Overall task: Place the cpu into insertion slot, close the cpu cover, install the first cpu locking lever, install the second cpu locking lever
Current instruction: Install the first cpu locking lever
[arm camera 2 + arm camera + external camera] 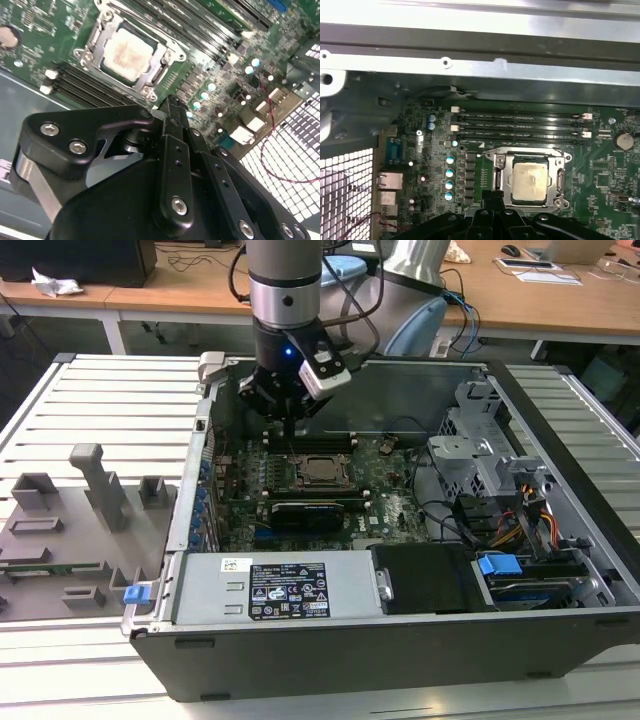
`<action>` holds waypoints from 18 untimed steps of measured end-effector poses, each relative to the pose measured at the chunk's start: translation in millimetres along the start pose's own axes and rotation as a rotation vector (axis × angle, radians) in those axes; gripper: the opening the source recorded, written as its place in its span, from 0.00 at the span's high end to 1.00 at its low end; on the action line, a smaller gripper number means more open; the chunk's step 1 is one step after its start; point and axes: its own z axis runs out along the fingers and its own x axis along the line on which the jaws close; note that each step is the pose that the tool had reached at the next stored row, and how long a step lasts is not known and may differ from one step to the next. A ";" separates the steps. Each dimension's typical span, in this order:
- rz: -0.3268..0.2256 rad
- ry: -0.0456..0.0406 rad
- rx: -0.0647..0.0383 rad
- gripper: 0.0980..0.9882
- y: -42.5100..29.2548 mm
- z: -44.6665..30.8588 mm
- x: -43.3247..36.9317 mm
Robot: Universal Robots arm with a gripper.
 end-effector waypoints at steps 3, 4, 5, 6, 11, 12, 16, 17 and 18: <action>0.000 0.0000 -0.001 0.99 2.0 2.4 7.1; 0.000 0.0001 -0.001 0.99 2.9 3.2 9.2; 0.000 0.0001 -0.001 0.99 3.6 3.7 10.6; 0.000 0.0001 -0.001 0.99 4.5 4.4 12.2; 0.000 0.0000 -0.001 0.99 10.4 7.8 17.2; 0.000 0.0000 -0.001 0.99 11.7 8.4 17.7; 0.000 0.0000 -0.002 0.99 21.1 10.8 19.0; 0.000 0.0000 -0.002 0.99 22.7 11.2 18.9; 0.000 0.0000 -0.002 0.99 24.0 11.5 18.9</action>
